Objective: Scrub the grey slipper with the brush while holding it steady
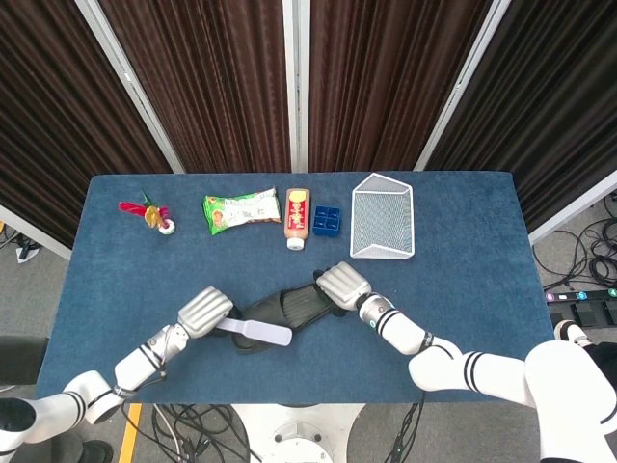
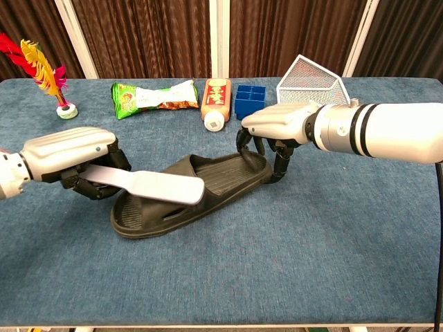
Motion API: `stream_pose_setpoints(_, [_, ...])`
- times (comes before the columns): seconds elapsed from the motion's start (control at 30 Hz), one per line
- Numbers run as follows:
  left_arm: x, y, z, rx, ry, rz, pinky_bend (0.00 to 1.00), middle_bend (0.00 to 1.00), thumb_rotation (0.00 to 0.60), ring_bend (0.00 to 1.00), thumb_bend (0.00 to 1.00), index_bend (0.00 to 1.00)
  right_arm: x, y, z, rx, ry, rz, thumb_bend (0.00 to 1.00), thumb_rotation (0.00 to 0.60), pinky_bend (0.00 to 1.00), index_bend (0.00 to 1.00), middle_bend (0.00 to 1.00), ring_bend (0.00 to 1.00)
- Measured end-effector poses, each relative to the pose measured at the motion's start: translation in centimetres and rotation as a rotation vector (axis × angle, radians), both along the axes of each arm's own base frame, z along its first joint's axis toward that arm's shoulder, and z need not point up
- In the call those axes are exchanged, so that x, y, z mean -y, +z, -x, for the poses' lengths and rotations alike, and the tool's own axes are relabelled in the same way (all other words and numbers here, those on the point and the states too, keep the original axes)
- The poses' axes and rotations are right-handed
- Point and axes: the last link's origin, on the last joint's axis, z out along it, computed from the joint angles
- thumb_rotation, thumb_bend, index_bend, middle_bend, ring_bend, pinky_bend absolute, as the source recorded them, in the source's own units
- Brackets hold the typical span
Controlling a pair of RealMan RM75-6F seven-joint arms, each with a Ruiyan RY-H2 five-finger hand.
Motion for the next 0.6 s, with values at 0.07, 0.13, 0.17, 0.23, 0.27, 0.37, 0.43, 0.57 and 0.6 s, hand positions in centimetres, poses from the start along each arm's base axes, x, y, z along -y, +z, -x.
stream_pose_setpoints(0.07, [-0.4, -0.1, 0.3, -0.013, 0.015, -0.008, 1.0, 1.0, 0.6, 1.0, 0.83, 1.0, -0.1, 0.0, 0.0, -0.003, 0.004, 0.001, 0.23, 0.6, 0.43, 0.56, 0.49, 0.39])
stream_pose_setpoints(0.13, [-0.9, -0.2, 0.8, -0.027, 0.031, -0.017, 1.0, 1.0, 0.6, 1.0, 0.83, 1.0, -0.2, 0.0, 0.0, -0.006, 0.007, 0.001, 0.23, 0.6, 0.43, 0.56, 0.49, 0.39])
stream_pose_setpoints(0.17, [-1.1, -0.2, 1.1, -0.037, 0.047, -0.024, 1.0, 1.0, 0.6, 1.0, 0.83, 1.0, -0.2, 0.0, 0.0, -0.008, 0.008, 0.0, 0.23, 0.6, 0.43, 0.56, 0.49, 0.39])
stream_pose_setpoints(0.23, [-1.6, -0.2, 1.8, -0.05, 0.081, -0.031, 1.0, 1.0, 0.6, 1.0, 0.83, 1.0, -0.2, 0.0, 0.1, -0.012, 0.009, 0.0, 0.23, 0.6, 0.43, 0.56, 0.49, 0.39])
stream_pose_setpoints(0.27, [-1.9, -0.1, 2.3, -0.049, 0.108, -0.036, 1.0, 1.0, 0.6, 1.0, 0.83, 1.0, -0.3, 0.0, 0.1, -0.013, 0.008, 0.0, 0.23, 0.6, 0.43, 0.56, 0.49, 0.39])
stream_pose_setpoints(0.37, [-2.4, 0.1, 3.0, -0.018, 0.177, -0.042, 1.0, 1.0, 0.6, 1.0, 0.83, 1.0, -0.3, 0.1, 0.2, -0.017, 0.01, 0.001, 0.23, 0.6, 0.43, 0.56, 0.5, 0.39])
stream_pose_setpoints(0.43, [-2.6, 0.4, 3.3, 0.008, 0.215, -0.046, 1.0, 1.0, 0.6, 1.0, 0.83, 1.0, -0.4, 0.1, 0.3, -0.021, 0.01, 0.003, 0.23, 0.6, 0.43, 0.56, 0.5, 0.39])
stream_pose_setpoints(0.57, [-2.6, 1.3, 3.7, 0.066, 0.25, -0.059, 1.0, 1.0, 0.6, 1.0, 0.83, 1.0, -0.3, 0.1, 0.3, -0.022, 0.01, 0.008, 0.23, 0.6, 0.43, 0.56, 0.49, 0.39])
stream_pose_setpoints(0.6, [-2.5, 1.6, 3.6, 0.079, 0.247, -0.061, 1.0, 1.0, 0.6, 1.0, 0.83, 1.0, -0.2, 0.2, 0.2, -0.02, 0.01, 0.009, 0.23, 0.6, 0.43, 0.56, 0.49, 0.39])
